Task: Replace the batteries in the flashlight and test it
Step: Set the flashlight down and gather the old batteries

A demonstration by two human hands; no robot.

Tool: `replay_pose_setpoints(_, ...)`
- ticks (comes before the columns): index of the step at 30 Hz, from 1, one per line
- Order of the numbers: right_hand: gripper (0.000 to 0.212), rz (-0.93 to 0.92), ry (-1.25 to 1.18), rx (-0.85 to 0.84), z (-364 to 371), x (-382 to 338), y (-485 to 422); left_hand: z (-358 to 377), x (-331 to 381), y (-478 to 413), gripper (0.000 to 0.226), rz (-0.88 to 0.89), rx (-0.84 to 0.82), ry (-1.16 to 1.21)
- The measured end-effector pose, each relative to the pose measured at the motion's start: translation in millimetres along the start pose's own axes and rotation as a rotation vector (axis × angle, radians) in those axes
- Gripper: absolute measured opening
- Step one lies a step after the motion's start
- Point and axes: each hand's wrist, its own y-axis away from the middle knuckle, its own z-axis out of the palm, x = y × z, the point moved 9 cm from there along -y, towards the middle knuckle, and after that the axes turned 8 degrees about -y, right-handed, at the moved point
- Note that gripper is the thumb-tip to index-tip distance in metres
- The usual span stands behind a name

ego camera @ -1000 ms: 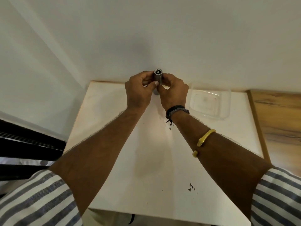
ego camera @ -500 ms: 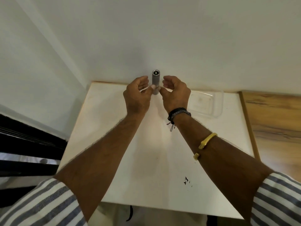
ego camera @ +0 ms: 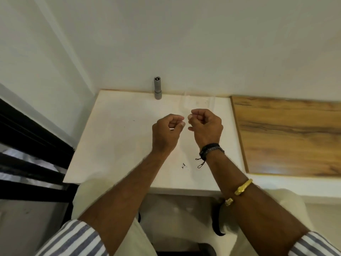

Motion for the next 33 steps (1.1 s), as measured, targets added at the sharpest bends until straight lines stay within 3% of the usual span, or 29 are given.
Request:
replay_pose_setpoints(5,0.014,0.048,0.015,0.01,-60.0,11.4,20.9,36.6,20.8,37.1,0.018,0.051,-0.187,-0.098)
replay_pose_setpoints(8,0.02,0.1,0.057,0.038,-92.0,28.1,24.7,58.5,16.2,49.4,0.025,-0.015,-0.283,-0.167)
replay_pose_setpoints(14,0.022,0.218,0.393,0.038,-127.7,75.0,28.8,97.4,11.8,59.5,0.044,-0.076,-0.43,-0.287)
replay_pose_setpoints(19,0.064,0.179,0.686,-0.037,-119.7,87.3,28.9,122.4,13.6,53.2,0.051,-0.06,-0.51,-0.375)
replay_pose_setpoints(21,0.068,0.178,0.735,-0.037,-117.4,90.8,24.7,130.1,13.1,48.9,0.051,-0.054,-0.536,-0.397)
replay_pose_setpoints(25,0.051,0.143,0.777,-0.025,-113.4,89.7,16.7,141.3,14.5,40.0,0.041,-0.047,-0.558,-0.422)
replay_pose_setpoints(29,0.021,0.145,0.768,-0.008,-108.7,89.6,11.7,155.6,21.7,36.2,0.008,-0.018,-0.615,-0.485)
replay_pose_setpoints(33,0.015,0.181,0.743,0.011,-109.5,91.6,9.0,163.1,18.3,31.8,0.014,-0.088,-0.657,-0.474)
